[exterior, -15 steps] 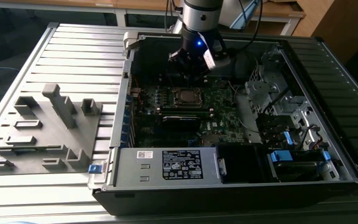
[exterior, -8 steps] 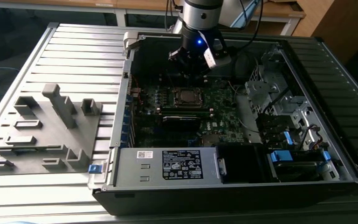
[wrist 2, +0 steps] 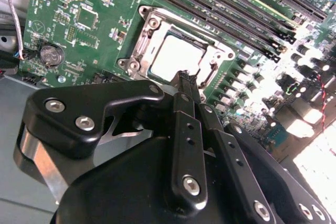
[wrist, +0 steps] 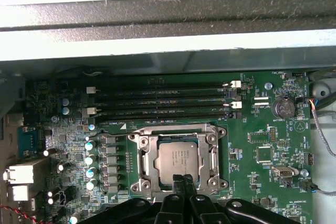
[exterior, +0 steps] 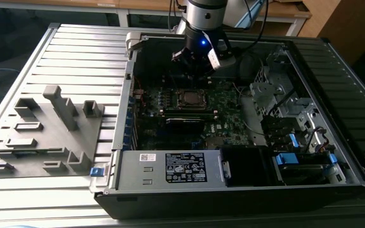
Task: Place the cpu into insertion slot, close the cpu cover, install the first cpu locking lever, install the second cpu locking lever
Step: 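Install the first cpu locking lever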
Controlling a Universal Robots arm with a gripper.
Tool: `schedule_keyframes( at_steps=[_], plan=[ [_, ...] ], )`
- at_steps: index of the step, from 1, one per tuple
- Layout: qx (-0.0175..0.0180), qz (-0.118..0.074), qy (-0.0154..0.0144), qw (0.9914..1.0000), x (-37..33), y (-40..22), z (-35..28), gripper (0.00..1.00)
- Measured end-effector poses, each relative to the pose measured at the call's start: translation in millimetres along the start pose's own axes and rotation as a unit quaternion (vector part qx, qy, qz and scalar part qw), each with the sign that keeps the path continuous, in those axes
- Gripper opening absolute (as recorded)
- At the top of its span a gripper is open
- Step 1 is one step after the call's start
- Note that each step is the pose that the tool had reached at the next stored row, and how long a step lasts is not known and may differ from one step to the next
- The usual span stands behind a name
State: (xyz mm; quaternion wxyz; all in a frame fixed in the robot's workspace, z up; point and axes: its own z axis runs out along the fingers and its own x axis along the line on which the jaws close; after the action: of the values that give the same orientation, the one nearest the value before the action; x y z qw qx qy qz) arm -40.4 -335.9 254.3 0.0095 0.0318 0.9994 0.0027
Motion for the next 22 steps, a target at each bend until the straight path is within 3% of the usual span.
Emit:
schedule_keyframes(
  at_steps=[9,19,22],
  plan=[
    [0.0000,0.000,0.0000,1.00000,2.7,-0.3,0.0,0.11],
    [0.0000,0.000,0.0000,1.00000,20.6,-1.7,0.1,0.11],
    [0.0000,0.000,0.0000,1.00000,22.4,-1.7,0.1,0.11]
  ],
)
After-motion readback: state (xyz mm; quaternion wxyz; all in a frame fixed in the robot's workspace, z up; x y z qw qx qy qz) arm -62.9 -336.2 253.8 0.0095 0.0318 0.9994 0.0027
